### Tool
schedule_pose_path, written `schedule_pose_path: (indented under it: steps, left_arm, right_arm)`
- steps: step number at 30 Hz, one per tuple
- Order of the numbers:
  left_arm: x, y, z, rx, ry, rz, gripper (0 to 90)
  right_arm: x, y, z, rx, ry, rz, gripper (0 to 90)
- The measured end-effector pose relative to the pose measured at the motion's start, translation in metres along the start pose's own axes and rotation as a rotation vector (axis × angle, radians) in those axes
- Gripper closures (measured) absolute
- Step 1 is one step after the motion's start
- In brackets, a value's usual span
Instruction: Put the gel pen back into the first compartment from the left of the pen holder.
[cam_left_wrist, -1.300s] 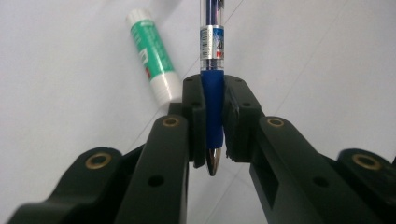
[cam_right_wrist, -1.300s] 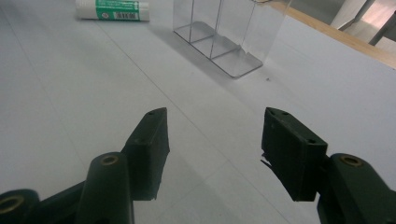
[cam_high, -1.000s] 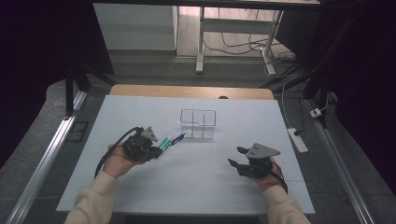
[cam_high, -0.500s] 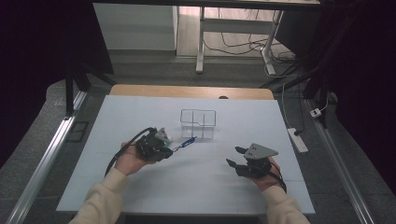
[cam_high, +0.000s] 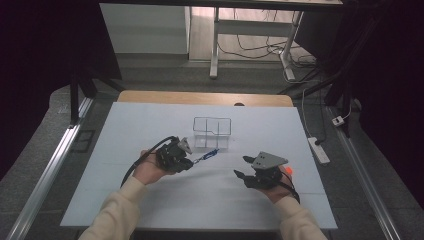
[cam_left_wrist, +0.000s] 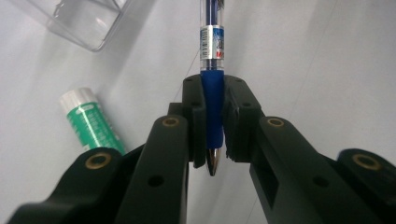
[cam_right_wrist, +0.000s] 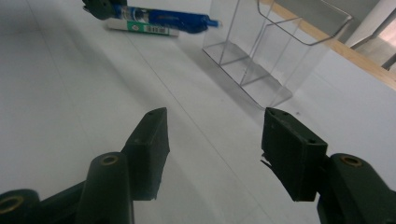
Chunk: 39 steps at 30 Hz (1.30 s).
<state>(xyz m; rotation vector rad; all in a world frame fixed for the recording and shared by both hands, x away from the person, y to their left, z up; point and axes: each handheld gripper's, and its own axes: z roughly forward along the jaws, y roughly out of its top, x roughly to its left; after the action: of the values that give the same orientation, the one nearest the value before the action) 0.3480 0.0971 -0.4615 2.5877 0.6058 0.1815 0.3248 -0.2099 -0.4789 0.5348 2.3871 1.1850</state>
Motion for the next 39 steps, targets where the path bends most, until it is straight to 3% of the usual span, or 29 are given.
schedule_pose_path:
  steps: [24,32,39]
  left_arm:
    - [-0.016,0.023,0.026,0.066,-0.067,0.083,79.5]
    - [-0.019,0.025,0.030,0.071,-0.089,0.079,79.4]
    - [-0.017,0.024,0.028,0.061,-0.107,0.069,79.4]
  right_arm:
    - [0.019,0.031,0.028,0.035,0.093,-0.103,37.5]
    - [0.023,0.037,0.039,0.073,0.141,-0.137,39.1]
    - [0.036,0.045,0.052,0.129,0.154,-0.230,40.3]
